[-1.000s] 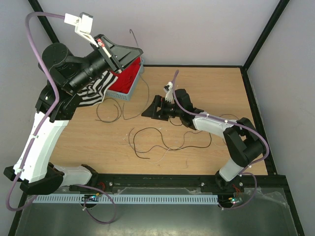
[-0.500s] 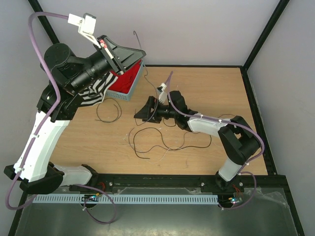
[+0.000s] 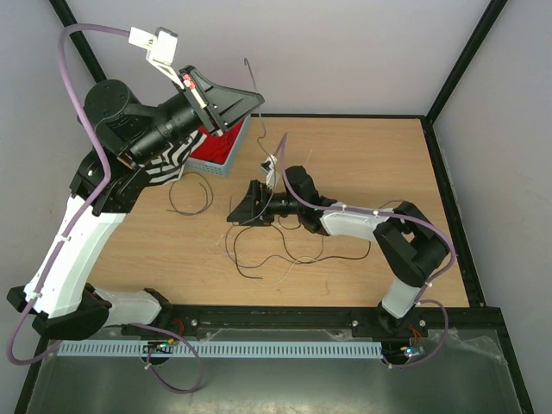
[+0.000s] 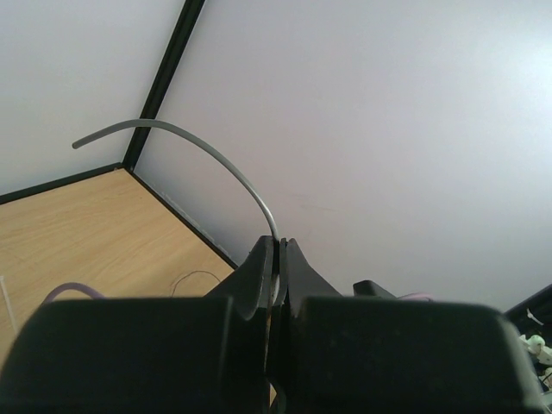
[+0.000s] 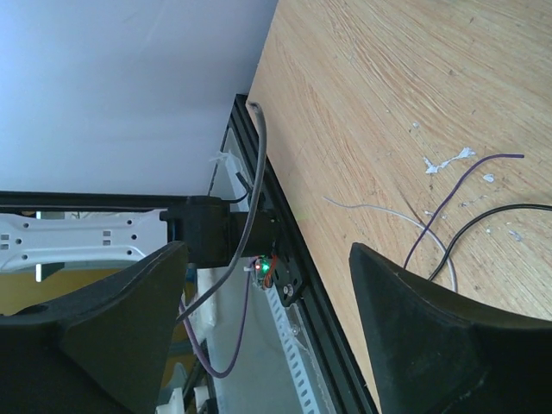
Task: Zip-tie the wires
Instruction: Straighten the cable at the center of the board.
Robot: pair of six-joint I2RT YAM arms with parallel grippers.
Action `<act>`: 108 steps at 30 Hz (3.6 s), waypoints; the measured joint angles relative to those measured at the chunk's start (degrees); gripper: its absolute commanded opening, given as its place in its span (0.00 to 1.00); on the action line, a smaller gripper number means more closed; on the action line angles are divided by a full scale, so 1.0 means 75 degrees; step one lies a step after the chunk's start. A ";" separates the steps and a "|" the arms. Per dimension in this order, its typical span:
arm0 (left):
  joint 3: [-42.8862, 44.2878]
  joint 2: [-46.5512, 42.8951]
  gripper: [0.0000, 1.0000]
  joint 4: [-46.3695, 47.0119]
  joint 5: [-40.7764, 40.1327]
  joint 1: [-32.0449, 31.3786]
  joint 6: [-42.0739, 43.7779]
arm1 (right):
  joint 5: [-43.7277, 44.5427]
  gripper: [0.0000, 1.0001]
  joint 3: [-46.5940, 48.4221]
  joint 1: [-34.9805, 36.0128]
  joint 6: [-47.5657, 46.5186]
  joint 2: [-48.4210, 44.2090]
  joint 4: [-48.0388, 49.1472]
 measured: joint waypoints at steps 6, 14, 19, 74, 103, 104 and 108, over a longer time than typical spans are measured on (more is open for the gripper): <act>-0.0003 0.0000 0.00 0.0020 -0.0038 -0.0050 0.0003 | -0.0052 0.68 0.0085 0.0137 0.0114 0.0239 0.0099; -0.0029 -0.0003 0.00 0.0015 -0.0082 -0.0085 0.0029 | -0.0152 0.28 0.0085 0.0143 0.0201 0.0245 0.0303; -0.0058 -0.0029 0.00 -0.0128 -0.0219 -0.0085 0.0224 | -0.0137 0.10 0.0099 0.0143 0.0184 0.0245 0.0321; -0.8314 -0.3593 0.00 -0.2340 -0.3815 -0.0312 -0.0752 | 0.7924 0.00 -0.0571 -0.5584 -0.6172 -0.4704 -0.6662; -0.9608 -0.1279 0.00 -0.0420 -0.4130 -0.1134 -0.1859 | 0.8944 0.00 -0.1183 -0.5622 -0.6292 -0.3716 -0.6435; -0.9608 -0.1212 0.00 -0.0411 -0.4167 -0.1174 -0.1877 | 0.8976 0.00 -0.1189 -0.5625 -0.6286 -0.3657 -0.6403; -0.9608 -0.1032 0.00 -0.0376 -0.4348 -0.1326 -0.1950 | 0.8999 0.00 -0.1309 -0.5625 -0.6234 -0.3389 -0.6228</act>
